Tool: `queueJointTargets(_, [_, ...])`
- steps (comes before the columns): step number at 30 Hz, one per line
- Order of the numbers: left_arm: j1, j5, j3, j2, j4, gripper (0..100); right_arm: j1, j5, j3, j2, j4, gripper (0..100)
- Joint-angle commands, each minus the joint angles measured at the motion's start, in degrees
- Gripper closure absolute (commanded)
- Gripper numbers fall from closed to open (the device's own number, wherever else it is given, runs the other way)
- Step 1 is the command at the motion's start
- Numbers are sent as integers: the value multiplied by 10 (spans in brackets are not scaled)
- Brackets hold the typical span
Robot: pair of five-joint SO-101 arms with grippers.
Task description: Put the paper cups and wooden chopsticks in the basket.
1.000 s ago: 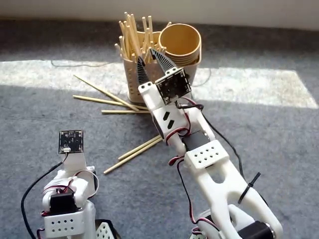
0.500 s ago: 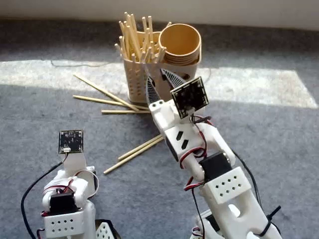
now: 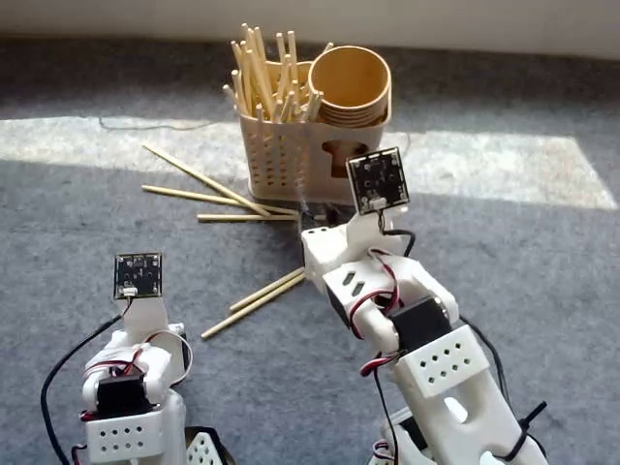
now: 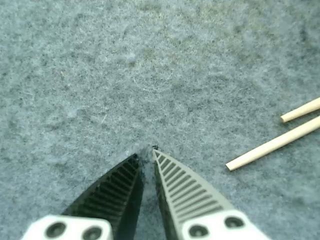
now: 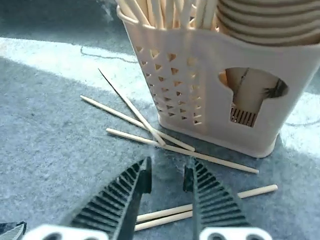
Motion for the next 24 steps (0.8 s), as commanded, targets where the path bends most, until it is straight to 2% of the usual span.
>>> queueJointTargets(1, [-3, -3, 11, -5, 2, 993, 11, -17, -9, -8, 19, 879])
queueJointTargets(9, [-3, -3, 11, -5, 2, 993, 12, -81, -17, 142, 26, 879])
queueJointTargets(18, [-3, -3, 11, -5, 2, 993, 12, -263, -80, 286, 26, 879])
queueJointTargets(24, [-3, -3, 11, -5, 2, 993, 13, -340, -108, 364, 27, 879])
